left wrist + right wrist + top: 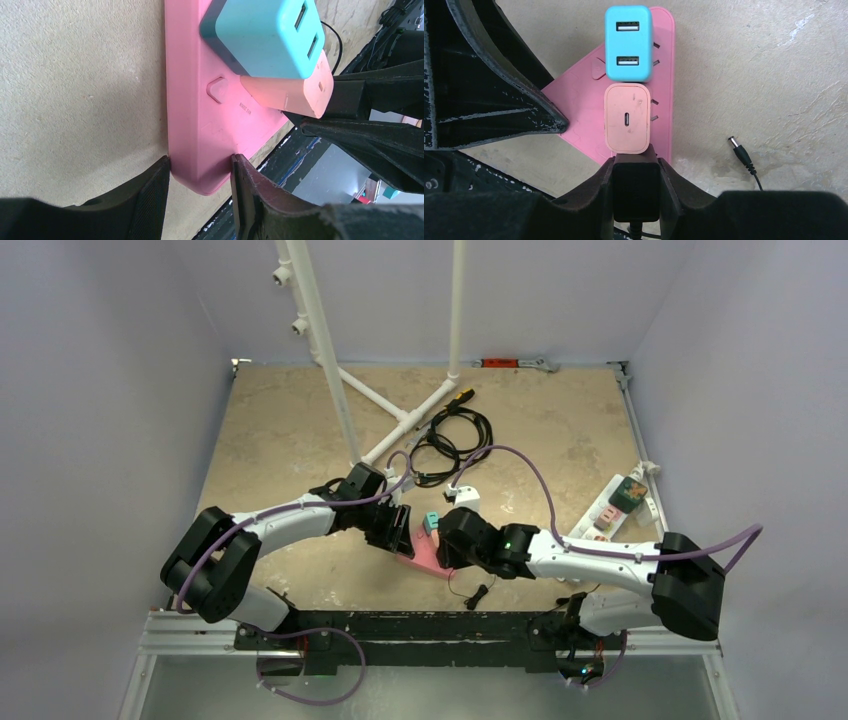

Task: Pull the plug off the socket
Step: Remove the plug from the socket.

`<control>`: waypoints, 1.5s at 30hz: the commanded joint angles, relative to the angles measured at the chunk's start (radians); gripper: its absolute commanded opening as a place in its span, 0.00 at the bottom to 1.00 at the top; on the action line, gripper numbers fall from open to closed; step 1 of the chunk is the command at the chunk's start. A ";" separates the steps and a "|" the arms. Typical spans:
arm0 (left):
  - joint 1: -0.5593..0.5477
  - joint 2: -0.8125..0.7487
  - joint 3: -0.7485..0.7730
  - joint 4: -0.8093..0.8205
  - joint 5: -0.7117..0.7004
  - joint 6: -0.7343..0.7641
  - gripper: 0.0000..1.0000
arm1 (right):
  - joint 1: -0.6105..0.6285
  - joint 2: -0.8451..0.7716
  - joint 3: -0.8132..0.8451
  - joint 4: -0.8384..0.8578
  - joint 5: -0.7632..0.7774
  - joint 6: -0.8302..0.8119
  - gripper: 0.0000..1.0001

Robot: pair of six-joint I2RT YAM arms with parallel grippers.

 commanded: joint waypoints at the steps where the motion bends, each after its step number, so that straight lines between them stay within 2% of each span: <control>1: 0.004 0.021 -0.004 -0.058 -0.122 0.055 0.00 | -0.009 -0.013 0.041 0.012 0.077 -0.003 0.00; 7: 0.004 0.021 -0.001 -0.059 -0.123 0.056 0.00 | -0.008 -0.065 0.057 -0.029 0.080 -0.001 0.00; 16: 0.004 0.012 0.011 -0.058 -0.112 0.064 0.00 | -0.006 -0.231 0.092 -0.115 0.119 -0.007 0.00; 18: 0.005 -0.008 0.019 -0.060 -0.100 0.079 0.11 | -0.006 -0.254 0.107 -0.117 0.114 -0.012 0.00; 22: 0.010 -0.102 0.025 -0.043 -0.112 0.093 0.58 | -0.011 -0.312 0.120 -0.039 0.107 -0.066 0.00; 23: 0.011 -0.128 0.027 -0.039 -0.120 0.096 0.66 | -0.015 -0.327 0.126 -0.016 0.098 -0.082 0.00; 25: 0.014 -0.189 0.030 -0.027 -0.139 0.100 0.76 | -0.025 -0.346 0.149 0.009 0.094 -0.113 0.00; 29: 0.017 -0.334 0.030 -0.003 -0.198 0.122 0.81 | -0.039 -0.345 0.224 0.005 0.115 -0.170 0.00; 31: 0.015 -0.419 0.020 0.054 -0.182 0.130 0.82 | -0.047 -0.340 0.258 0.006 0.118 -0.193 0.00; 33: 0.015 -0.491 -0.004 0.137 -0.105 0.131 0.82 | -0.052 -0.340 0.283 0.022 0.120 -0.208 0.00; 35: 0.014 -0.531 -0.027 0.247 0.032 0.111 0.81 | -0.055 -0.347 0.296 0.064 0.118 -0.222 0.00; 38: 0.011 -0.525 -0.052 0.462 0.222 0.026 0.80 | -0.058 -0.363 0.302 0.138 0.130 -0.237 0.00; 40: 0.005 -0.504 -0.063 0.578 0.284 -0.030 0.80 | -0.058 -0.373 0.306 0.175 0.138 -0.237 0.00; 45: -0.004 -0.431 -0.043 0.644 0.387 -0.048 0.82 | -0.058 -0.395 0.302 0.242 0.134 -0.225 0.00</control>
